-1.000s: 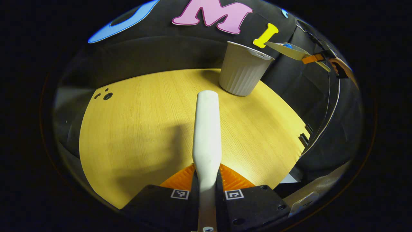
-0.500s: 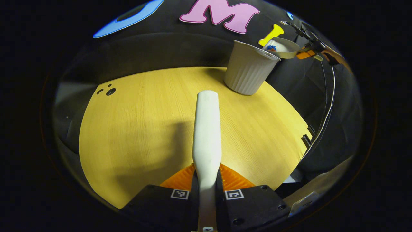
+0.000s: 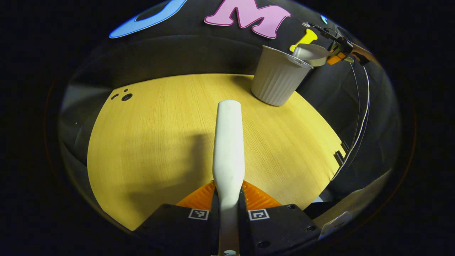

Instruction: Pick up the small broom and dustpan from the desktop, sweep the trash into the dustpan with the broom, and then empty the trash into the garbage bin.

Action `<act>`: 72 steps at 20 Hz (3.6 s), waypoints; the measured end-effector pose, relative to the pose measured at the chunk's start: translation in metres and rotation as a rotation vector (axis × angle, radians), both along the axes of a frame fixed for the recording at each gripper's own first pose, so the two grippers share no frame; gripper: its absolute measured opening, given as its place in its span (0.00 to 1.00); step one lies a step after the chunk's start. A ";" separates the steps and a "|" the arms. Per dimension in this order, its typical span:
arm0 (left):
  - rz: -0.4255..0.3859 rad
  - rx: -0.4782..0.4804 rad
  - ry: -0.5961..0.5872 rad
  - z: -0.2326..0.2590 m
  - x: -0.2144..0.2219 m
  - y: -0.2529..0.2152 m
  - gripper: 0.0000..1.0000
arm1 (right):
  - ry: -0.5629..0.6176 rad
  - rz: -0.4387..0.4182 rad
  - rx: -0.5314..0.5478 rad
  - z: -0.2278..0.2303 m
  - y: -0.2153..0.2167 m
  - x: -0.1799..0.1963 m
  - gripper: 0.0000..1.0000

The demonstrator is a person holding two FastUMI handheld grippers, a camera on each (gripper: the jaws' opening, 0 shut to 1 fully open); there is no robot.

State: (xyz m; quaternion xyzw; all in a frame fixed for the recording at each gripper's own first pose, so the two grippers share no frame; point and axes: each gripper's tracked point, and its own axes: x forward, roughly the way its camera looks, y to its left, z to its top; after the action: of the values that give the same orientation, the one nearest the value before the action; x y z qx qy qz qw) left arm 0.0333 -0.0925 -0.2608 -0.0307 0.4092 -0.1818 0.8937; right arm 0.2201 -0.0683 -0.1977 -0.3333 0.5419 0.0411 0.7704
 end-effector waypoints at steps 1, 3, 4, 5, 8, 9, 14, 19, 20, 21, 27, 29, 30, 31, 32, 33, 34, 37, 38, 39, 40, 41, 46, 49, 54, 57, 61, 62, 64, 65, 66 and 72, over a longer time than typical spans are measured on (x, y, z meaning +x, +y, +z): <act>0.002 0.003 0.001 -0.001 -0.001 0.000 0.26 | -0.006 -0.002 0.000 0.000 0.000 0.000 0.37; 0.006 0.010 -0.001 0.000 -0.001 0.001 0.26 | -0.026 -0.009 0.013 0.000 0.001 -0.001 0.37; 0.009 0.013 -0.004 0.001 -0.001 0.002 0.26 | -0.037 -0.018 0.035 0.000 0.003 -0.002 0.36; 0.013 0.019 -0.008 0.002 -0.002 0.002 0.26 | -0.055 -0.031 0.065 -0.001 0.004 -0.004 0.37; 0.023 0.034 -0.020 0.006 -0.002 0.003 0.26 | -0.123 -0.089 0.187 -0.003 0.016 -0.015 0.37; 0.028 0.037 -0.024 0.007 -0.001 0.003 0.26 | -0.150 -0.111 0.234 -0.002 0.020 -0.021 0.39; 0.057 0.069 -0.028 0.014 -0.004 0.003 0.26 | -0.272 -0.150 0.461 0.010 0.054 -0.069 0.37; 0.085 0.099 -0.019 0.013 -0.002 -0.003 0.26 | -0.238 -0.127 0.582 -0.026 0.101 -0.147 0.37; 0.087 0.108 -0.016 0.012 -0.001 -0.005 0.26 | -0.235 -0.132 0.596 -0.039 0.111 -0.160 0.36; 0.089 0.119 -0.015 0.010 0.000 -0.005 0.26 | -0.212 -0.131 0.612 -0.054 0.122 -0.176 0.36; 0.094 0.201 -0.018 -0.003 0.008 -0.006 0.24 | -0.067 -0.149 0.669 -0.165 0.181 -0.229 0.36; 0.098 0.228 -0.016 -0.011 0.011 -0.005 0.26 | -0.051 -0.150 0.656 -0.202 0.188 -0.234 0.37; 0.094 0.232 -0.013 -0.016 0.012 -0.006 0.27 | -0.043 -0.162 0.661 -0.217 0.191 -0.234 0.36; 0.091 0.235 -0.006 -0.022 0.014 -0.007 0.26 | -0.037 -0.172 0.672 -0.227 0.192 -0.232 0.38; 0.092 0.235 0.003 -0.028 0.016 -0.009 0.26 | -0.036 -0.184 0.680 -0.233 0.194 -0.228 0.39; 0.096 0.237 0.014 -0.034 0.019 -0.011 0.26 | -0.030 -0.189 0.678 -0.242 0.194 -0.224 0.37; 0.100 0.241 0.021 -0.040 0.021 -0.012 0.26 | -0.030 -0.187 0.672 -0.249 0.194 -0.221 0.34; 0.105 0.263 0.043 -0.056 0.026 -0.011 0.27 | -0.022 -0.179 0.675 -0.267 0.200 -0.219 0.34; 0.104 0.273 0.051 -0.061 0.028 -0.010 0.27 | -0.018 -0.188 0.680 -0.272 0.201 -0.217 0.36; 0.105 0.281 0.058 -0.063 0.028 -0.011 0.27 | -0.013 -0.201 0.690 -0.278 0.204 -0.213 0.39; 0.104 0.287 0.067 -0.065 0.027 -0.011 0.27 | -0.011 -0.215 0.704 -0.283 0.206 -0.210 0.38; 0.103 0.294 0.074 -0.065 0.026 -0.010 0.26 | -0.004 -0.225 0.712 -0.287 0.208 -0.209 0.37; 0.099 0.317 0.089 -0.075 0.024 -0.009 0.30 | -0.002 -0.221 0.703 -0.296 0.208 -0.210 0.38; 0.098 0.317 0.094 -0.075 0.022 -0.007 0.35 | 0.003 -0.210 0.711 -0.296 0.214 -0.213 0.40; 0.104 0.315 0.072 -0.065 0.012 -0.004 0.36 | 0.009 -0.190 0.731 -0.282 0.214 -0.223 0.47; 0.144 0.335 0.050 -0.046 -0.003 0.006 0.50 | -0.040 -0.176 0.762 -0.251 0.207 -0.231 0.47; 0.182 0.282 -0.073 0.010 -0.014 -0.003 0.45 | -0.152 -0.162 0.826 -0.194 0.201 -0.231 0.47; 0.193 0.265 -0.121 0.031 -0.012 -0.008 0.45 | -0.195 -0.147 0.834 -0.177 0.201 -0.226 0.47; 0.216 0.230 -0.224 0.075 -0.005 -0.017 0.45 | -0.319 -0.083 0.845 -0.137 0.198 -0.209 0.47; 0.224 0.213 -0.285 0.098 0.000 -0.022 0.45 | -0.386 -0.051 0.853 -0.116 0.199 -0.200 0.47; 0.224 0.190 -0.346 0.125 0.008 -0.028 0.44 | -0.454 -0.020 0.861 -0.090 0.198 -0.189 0.47; 0.231 0.073 -0.669 0.270 0.029 -0.066 0.44 | -0.737 0.050 0.943 0.038 0.187 -0.163 0.44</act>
State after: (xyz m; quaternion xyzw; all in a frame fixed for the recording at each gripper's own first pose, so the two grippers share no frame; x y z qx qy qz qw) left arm 0.0621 -0.1585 0.0090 0.0165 0.0942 -0.0649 0.9933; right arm 0.0573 0.1185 -0.1596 0.0396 0.1542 0.1768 0.9713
